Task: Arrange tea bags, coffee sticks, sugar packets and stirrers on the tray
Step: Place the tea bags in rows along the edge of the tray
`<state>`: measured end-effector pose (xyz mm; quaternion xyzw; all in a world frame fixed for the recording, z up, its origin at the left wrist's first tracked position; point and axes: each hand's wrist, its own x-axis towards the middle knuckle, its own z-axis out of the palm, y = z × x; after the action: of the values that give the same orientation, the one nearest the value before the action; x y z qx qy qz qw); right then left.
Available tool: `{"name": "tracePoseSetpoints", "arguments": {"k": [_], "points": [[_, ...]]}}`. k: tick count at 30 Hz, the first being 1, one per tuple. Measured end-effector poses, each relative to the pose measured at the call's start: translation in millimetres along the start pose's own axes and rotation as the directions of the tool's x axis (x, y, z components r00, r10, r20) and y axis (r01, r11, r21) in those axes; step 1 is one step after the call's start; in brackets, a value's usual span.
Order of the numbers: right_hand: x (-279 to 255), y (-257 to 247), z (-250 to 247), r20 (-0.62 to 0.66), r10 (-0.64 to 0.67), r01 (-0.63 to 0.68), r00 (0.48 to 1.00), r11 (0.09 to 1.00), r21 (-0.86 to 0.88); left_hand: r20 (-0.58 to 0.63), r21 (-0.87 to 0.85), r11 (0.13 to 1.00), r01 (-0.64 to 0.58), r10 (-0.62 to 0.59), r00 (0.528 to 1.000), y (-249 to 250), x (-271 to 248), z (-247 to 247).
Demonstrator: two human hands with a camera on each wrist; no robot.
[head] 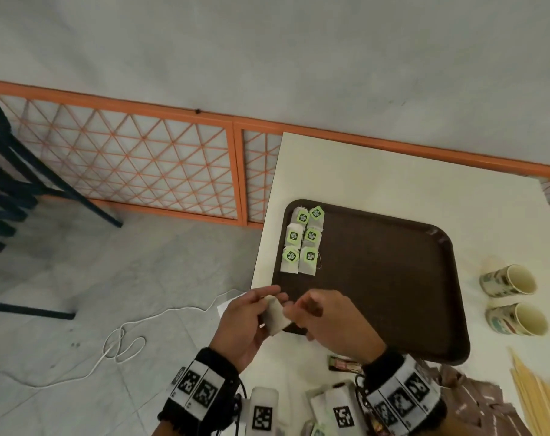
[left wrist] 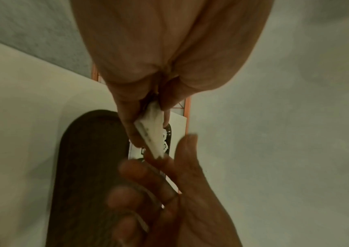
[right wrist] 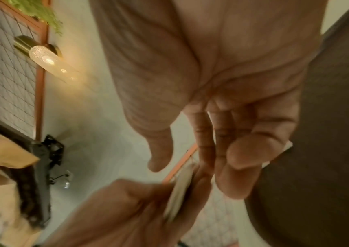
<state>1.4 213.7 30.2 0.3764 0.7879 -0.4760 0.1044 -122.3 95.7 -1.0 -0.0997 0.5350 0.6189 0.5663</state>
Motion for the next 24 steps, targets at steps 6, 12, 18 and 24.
{"name": "tracePoseSetpoints", "arguments": {"k": [6,12,18,24], "points": [[-24,1,23,-0.195,0.016,0.044,0.981,0.953,0.299,0.082,-0.113,0.994,-0.012,0.022,0.996,-9,-18,16],[-44,7,16,-0.241,-0.019,0.129,0.97,0.883,0.45,0.13,-0.02,1.0,-0.021,0.024,0.991,-21,-31,23],[-50,22,32,-0.41,-0.426,0.35,0.807,0.903,-0.25,0.082,0.163,0.982,-0.099,0.087,0.993,-33,-43,34],[-62,24,32,-0.269,-0.447,0.401,0.853,0.892,-0.21,0.095,0.166,0.98,-0.111,0.097,0.991,-27,-41,25]]}}
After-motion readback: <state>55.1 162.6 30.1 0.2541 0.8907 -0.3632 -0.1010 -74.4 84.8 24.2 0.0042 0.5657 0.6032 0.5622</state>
